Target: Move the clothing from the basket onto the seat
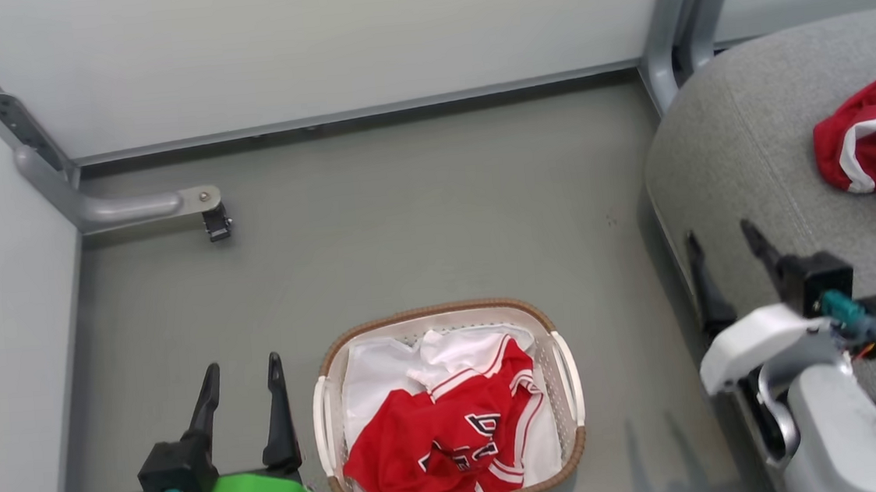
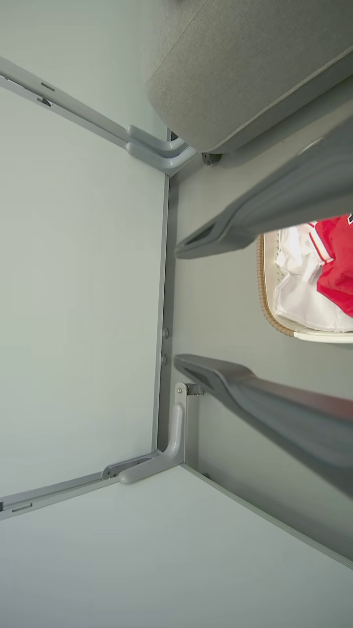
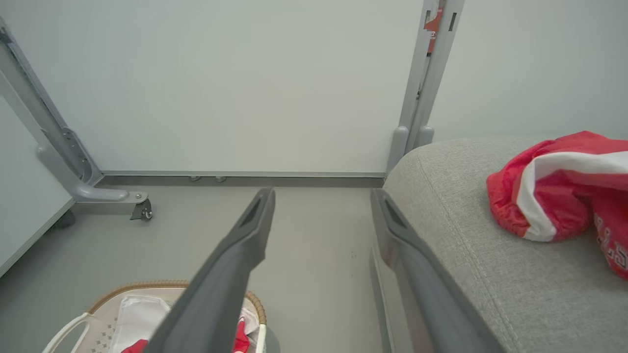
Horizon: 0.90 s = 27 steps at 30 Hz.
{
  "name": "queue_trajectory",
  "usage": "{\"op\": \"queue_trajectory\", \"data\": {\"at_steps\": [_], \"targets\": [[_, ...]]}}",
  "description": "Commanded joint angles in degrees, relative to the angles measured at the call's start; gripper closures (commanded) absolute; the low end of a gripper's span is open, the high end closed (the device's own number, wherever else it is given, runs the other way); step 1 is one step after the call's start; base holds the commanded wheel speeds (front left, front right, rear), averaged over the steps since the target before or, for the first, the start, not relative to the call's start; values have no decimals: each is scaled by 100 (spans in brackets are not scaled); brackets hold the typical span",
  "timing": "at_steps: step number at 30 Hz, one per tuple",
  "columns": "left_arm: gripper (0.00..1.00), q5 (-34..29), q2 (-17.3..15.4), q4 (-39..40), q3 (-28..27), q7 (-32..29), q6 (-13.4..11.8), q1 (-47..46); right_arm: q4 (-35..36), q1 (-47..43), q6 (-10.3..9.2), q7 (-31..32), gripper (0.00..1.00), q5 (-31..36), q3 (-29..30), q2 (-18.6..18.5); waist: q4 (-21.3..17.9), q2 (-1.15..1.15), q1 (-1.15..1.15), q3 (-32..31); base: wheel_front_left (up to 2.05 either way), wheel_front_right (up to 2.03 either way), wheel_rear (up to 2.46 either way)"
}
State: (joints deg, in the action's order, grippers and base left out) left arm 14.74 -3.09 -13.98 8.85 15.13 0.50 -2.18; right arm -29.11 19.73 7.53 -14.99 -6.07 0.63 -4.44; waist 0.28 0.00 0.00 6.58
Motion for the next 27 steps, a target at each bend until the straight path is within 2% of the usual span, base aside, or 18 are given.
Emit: {"op": "queue_trajectory", "data": {"at_steps": [1, 7, 11, 19, 27], "targets": [[0, 54, -2, -3, -55, 3, 17, 142, 95, -228, -8, -25, 0, -23, -32, 15, 132, 0, 0, -149, 0, 0, 0], [0, 143, 17, 30, -105, 4, 37, 417, 532, -919, -7, -28, 0, -126, -81, 134, 190, 0, 0, -343, 0, 0, 0], [0, 219, 17, 51, -59, 4, -9, 509, 775, -1235, -7, -28, 0, -405, -336, 147, 197, 0, 0, -424, 0, 0, 0], [0, 244, 16, 24, 43, 4, -19, 509, 927, -1390, -7, -29, 0, -472, -577, 142, 173, 0, 0, -481, 0, 0, 0], [0, 219, 16, -33, 97, 4, -44, 482, 926, -1392, -7, -29, 0, -532, -574, 142, 173, 0, 0, -524, 0, 0, 0]]}}
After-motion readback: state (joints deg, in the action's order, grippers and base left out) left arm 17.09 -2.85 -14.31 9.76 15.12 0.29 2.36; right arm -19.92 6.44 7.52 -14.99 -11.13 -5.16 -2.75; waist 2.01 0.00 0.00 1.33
